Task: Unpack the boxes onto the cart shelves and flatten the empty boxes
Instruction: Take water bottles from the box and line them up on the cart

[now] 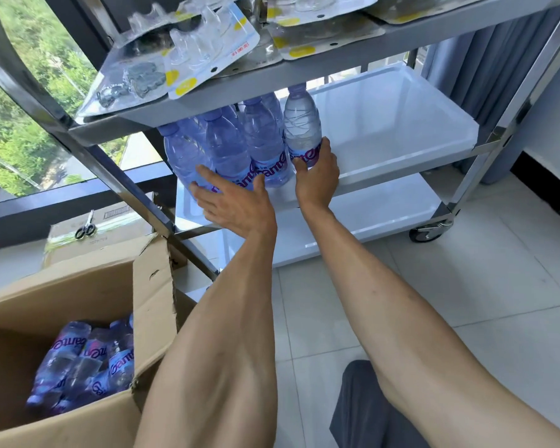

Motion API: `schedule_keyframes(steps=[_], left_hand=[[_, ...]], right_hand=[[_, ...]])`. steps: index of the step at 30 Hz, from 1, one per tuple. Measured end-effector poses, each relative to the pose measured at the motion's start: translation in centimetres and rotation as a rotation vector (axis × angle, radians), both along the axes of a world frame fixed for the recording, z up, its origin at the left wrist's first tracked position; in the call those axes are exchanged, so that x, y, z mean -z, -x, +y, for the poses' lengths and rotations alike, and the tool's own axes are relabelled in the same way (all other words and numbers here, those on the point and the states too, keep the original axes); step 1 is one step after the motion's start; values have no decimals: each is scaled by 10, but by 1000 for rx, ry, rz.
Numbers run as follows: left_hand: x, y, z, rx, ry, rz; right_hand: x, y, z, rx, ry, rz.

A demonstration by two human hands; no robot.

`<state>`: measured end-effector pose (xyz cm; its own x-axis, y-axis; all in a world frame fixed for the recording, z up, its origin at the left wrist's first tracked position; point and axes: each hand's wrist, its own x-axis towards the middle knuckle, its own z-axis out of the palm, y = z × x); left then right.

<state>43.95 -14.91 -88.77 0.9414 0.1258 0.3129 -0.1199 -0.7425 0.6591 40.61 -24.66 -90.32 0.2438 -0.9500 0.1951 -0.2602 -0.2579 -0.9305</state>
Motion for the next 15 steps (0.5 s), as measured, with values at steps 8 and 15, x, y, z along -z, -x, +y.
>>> schedule_keyframes(steps=[8, 15], left_hand=[[16, -6, -12, 24, -49, 63], [22, -12, 9, 83, -158, 31]], right_hand=[[3, -2, -1, 8, 39, 45], [2, -13, -5, -15, 20, 168]])
